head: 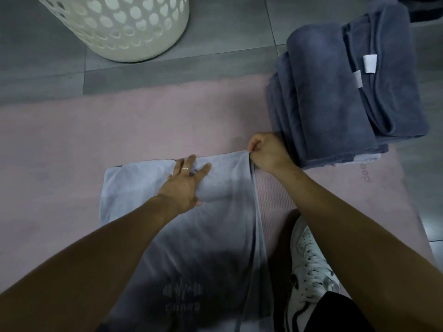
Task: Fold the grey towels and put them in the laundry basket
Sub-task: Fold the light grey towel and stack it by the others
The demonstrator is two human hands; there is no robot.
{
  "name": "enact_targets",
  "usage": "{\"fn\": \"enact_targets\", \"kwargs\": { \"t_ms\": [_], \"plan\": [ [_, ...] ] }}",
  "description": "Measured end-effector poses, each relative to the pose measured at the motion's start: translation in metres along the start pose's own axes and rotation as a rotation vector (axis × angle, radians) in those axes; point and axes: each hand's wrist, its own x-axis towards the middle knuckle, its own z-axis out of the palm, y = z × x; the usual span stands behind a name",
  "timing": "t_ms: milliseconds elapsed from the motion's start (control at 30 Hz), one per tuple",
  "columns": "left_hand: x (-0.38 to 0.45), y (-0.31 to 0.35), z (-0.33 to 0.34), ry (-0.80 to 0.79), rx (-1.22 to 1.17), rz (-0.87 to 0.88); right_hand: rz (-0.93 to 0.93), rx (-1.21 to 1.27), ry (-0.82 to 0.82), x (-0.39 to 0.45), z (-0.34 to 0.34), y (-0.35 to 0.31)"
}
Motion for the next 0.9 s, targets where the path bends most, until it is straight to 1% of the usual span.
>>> {"fn": "enact_targets", "kwargs": {
  "t_ms": [67, 200, 267, 333, 433, 500, 567, 633, 700, 733, 767, 833, 900],
  "plan": [
    [0.000, 0.000, 0.001, 0.001, -0.014, -0.001, 0.029, 0.021, -0.010, 0.000, -0.002, 0.003],
    [-0.001, 0.000, 0.000, 0.022, -0.087, -0.003, 0.061, 0.020, 0.124, 0.004, -0.007, 0.011],
    [-0.005, 0.000, -0.001, 0.057, -0.149, 0.010, 0.057, 0.034, 0.123, 0.004, -0.005, 0.005],
    [-0.013, -0.005, -0.001, 0.149, -0.209, 0.051, 0.005, 0.015, 0.110, 0.004, 0.003, -0.011],
    [-0.032, -0.028, -0.002, 0.387, -0.260, 0.120, -0.108, -0.094, 0.108, 0.004, 0.026, -0.044],
    [-0.042, -0.051, -0.005, 0.437, -0.276, 0.113, -0.148, -0.106, 0.054, 0.002, 0.044, -0.062],
    [-0.051, -0.084, -0.009, 0.441, -0.332, 0.053, -0.188, -0.143, -0.045, -0.003, 0.066, -0.078],
    [-0.056, -0.121, -0.013, 0.520, -0.389, -0.019, -0.236, -0.171, -0.153, -0.008, 0.090, -0.091],
    [-0.056, -0.157, -0.015, 0.576, -0.435, -0.107, -0.275, -0.175, -0.220, -0.011, 0.113, -0.099],
    [-0.055, -0.173, -0.015, 0.559, -0.457, -0.142, -0.293, -0.186, -0.242, -0.011, 0.124, -0.102],
    [-0.053, -0.185, -0.016, 0.520, -0.474, -0.145, -0.312, -0.206, -0.262, -0.010, 0.133, -0.105],
    [-0.047, -0.201, -0.015, 0.464, -0.444, -0.060, -0.344, -0.244, -0.290, -0.006, 0.150, -0.113],
    [-0.041, -0.205, -0.012, 0.446, -0.390, 0.009, -0.360, -0.265, -0.288, -0.004, 0.162, -0.119]
  ]
}}
